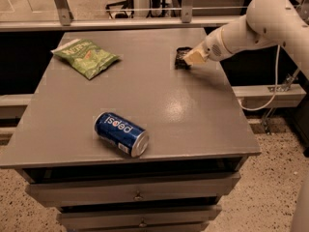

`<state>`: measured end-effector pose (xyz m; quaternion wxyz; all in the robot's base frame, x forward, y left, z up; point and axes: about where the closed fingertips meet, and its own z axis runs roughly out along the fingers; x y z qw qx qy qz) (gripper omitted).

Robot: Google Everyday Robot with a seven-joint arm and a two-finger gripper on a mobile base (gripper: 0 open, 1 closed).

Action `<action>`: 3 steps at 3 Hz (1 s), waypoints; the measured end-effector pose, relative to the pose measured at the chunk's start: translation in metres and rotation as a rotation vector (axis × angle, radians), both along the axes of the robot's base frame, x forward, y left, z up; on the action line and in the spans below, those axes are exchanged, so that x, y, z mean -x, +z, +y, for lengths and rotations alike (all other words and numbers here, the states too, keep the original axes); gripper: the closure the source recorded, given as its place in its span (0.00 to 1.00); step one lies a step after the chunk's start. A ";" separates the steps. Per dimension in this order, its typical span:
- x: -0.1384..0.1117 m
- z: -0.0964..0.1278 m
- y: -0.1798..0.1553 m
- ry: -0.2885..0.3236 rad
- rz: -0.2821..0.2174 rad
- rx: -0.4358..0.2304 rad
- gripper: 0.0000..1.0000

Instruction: Move rxbar chocolate near green jalapeno chip bag

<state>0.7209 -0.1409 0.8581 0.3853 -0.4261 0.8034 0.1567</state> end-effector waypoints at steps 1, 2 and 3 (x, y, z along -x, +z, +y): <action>0.004 0.024 0.030 0.087 -0.053 -0.044 1.00; 0.013 0.061 0.059 0.194 -0.098 -0.087 1.00; 0.024 0.126 0.073 0.339 -0.119 -0.132 1.00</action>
Offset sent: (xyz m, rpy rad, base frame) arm -0.0271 0.1005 0.0987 0.1391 -0.1593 0.3196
